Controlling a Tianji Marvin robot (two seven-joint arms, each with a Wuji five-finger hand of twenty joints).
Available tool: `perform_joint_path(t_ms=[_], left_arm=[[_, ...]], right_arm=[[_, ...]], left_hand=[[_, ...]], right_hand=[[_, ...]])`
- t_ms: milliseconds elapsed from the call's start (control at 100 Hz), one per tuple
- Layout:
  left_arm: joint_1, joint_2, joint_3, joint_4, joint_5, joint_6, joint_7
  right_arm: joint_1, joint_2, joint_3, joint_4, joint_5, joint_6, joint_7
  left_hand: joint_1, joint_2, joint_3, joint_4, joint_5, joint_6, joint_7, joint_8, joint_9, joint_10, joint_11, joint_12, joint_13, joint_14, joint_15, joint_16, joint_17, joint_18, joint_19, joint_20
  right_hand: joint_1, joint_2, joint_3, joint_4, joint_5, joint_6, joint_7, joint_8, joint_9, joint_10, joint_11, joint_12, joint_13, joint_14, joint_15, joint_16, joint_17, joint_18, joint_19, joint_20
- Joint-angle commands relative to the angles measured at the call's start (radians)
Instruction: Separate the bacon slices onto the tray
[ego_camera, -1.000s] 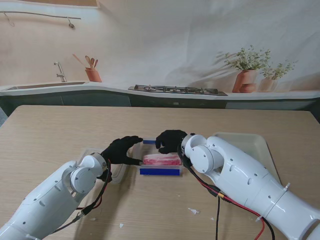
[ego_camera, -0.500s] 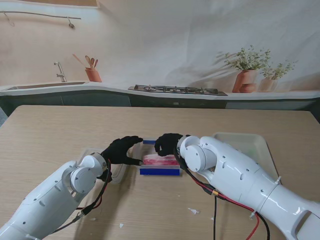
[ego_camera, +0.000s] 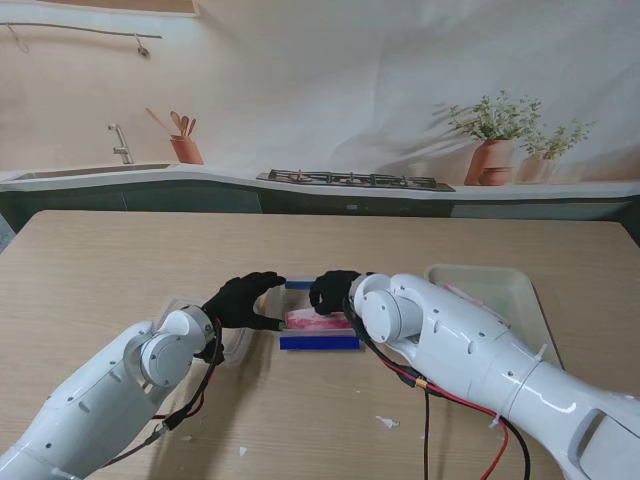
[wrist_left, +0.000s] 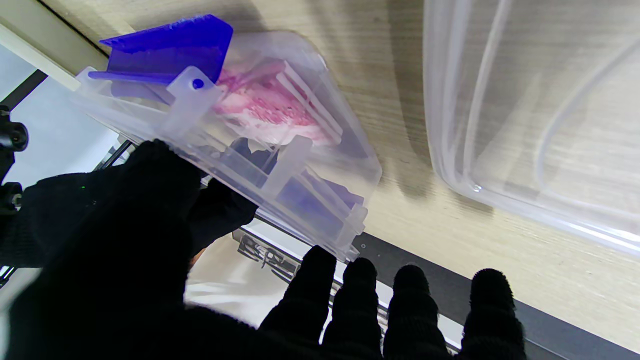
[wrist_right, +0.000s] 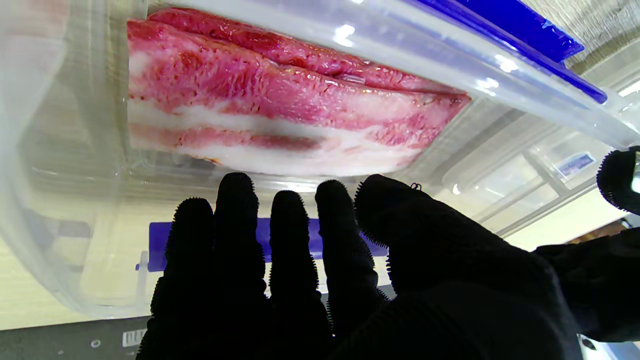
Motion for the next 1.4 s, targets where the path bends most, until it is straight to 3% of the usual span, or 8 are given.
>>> perform_joint_path(t_ms=[0,480,890,1390], left_arm=[[0.012,0.002,0.006,0.009,0.004,0.002,-0.022],[0.009,0.001,0.014,0.012,0.0,0.001,-0.024],[0.009,0.001,0.016,0.011,0.0,0.005,-0.025],[0.008,0.001,0.015,0.01,-0.002,0.006,-0.026]], right_arm=[[0.0,-0.006,-0.006,0.004,-0.001,0.004,0.02],[0.024,-0.002,-0.045,0.001,0.027,0.021,0.072],[0.01,0.009,-0.019,-0.036,0.039,0.037,0.091],[-0.003,0.005,0.005,-0.051,0.073,0.067,0.09]], left_hand=[[0.034,-0.082,0.04,0.009,-0.005,0.004,-0.006,0.01,-0.009,-0.046,-0.015,0.002,-0.044,-0.028,-0.023,0.002,-0.017,-0.003,-0.041,0.009],[0.032,-0.078,0.039,0.009,-0.006,0.005,-0.006,0.01,-0.01,-0.046,-0.015,0.003,-0.044,-0.027,-0.023,0.002,-0.017,-0.003,-0.043,0.011],[0.033,-0.076,0.038,0.009,-0.006,0.005,-0.006,0.01,-0.01,-0.045,-0.015,0.003,-0.044,-0.027,-0.023,0.001,-0.017,-0.004,-0.046,0.012],[0.033,-0.075,0.037,0.009,-0.006,0.005,-0.007,0.009,-0.01,-0.045,-0.016,0.004,-0.044,-0.028,-0.023,0.001,-0.018,-0.003,-0.052,0.015]], right_hand=[[0.009,0.027,0.008,0.045,-0.008,0.017,-0.012,0.004,-0.016,0.027,-0.022,-0.008,-0.018,0.029,-0.006,-0.007,-0.012,-0.006,-0.007,-0.016],[0.002,0.027,0.006,0.045,0.009,0.017,-0.012,0.01,0.022,0.032,-0.026,-0.009,0.004,0.039,0.014,0.001,-0.013,0.013,0.004,-0.017],[0.001,0.018,0.006,0.037,0.034,0.02,-0.007,0.009,0.114,0.044,0.088,0.04,0.097,0.06,0.195,0.08,0.003,0.041,0.048,0.02],[0.015,-0.005,0.026,0.017,0.051,0.028,0.014,-0.018,0.145,0.054,0.127,0.073,0.196,0.065,0.27,0.102,0.073,0.044,0.083,0.039]])
